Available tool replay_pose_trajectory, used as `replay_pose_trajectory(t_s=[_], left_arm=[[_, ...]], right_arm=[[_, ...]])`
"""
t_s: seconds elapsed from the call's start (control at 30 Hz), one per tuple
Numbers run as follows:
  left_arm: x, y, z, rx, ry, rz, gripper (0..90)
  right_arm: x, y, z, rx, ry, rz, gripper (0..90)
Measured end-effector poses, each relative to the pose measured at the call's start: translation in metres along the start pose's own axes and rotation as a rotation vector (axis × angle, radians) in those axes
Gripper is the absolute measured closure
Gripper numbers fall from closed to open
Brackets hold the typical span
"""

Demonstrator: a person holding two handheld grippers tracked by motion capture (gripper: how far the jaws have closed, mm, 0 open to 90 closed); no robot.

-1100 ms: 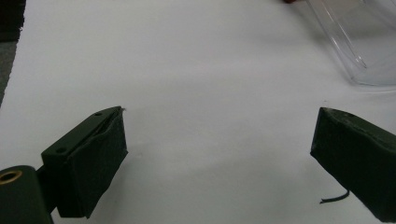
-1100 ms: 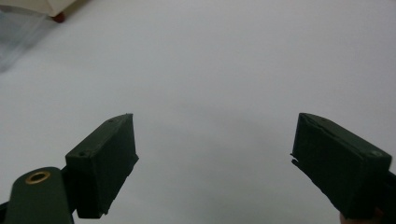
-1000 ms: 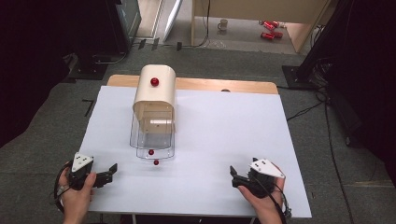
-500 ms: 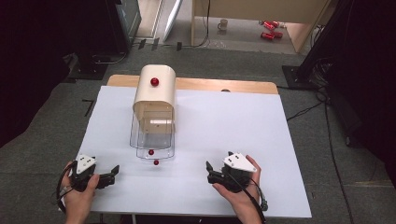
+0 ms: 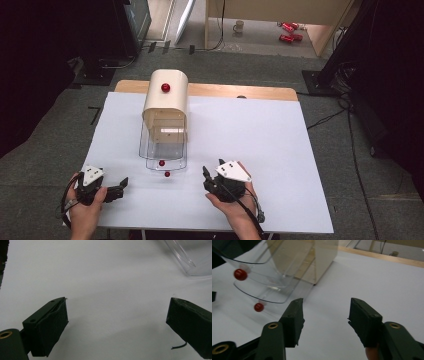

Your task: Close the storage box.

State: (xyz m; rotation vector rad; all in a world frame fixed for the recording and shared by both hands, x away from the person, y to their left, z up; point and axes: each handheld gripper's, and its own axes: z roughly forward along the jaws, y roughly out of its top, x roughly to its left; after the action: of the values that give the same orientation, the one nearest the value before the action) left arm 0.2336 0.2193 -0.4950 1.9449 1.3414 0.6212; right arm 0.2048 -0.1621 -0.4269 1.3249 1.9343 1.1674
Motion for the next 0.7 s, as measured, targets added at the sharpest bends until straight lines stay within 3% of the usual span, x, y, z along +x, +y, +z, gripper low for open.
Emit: replay_pose_trajectory(t_s=[0.3, 0.53, 0.7], left_arm=[[0.000, 0.000, 0.000, 0.006, 0.003, -0.003, 6.9], [0.000, 0.000, 0.000, 0.005, 0.000, -0.001, 6.9], [0.000, 0.000, 0.001, 0.006, -0.003, 0.000, 6.9]], right_arm=[[0.046, 0.006, 0.021, 0.039, 0.137, -0.048, 63.3], [0.066, 0.009, 0.033, 0.029, 0.163, -0.047, 67.9], [0.077, 0.013, 0.043, 0.022, 0.172, -0.018, 68.2]])
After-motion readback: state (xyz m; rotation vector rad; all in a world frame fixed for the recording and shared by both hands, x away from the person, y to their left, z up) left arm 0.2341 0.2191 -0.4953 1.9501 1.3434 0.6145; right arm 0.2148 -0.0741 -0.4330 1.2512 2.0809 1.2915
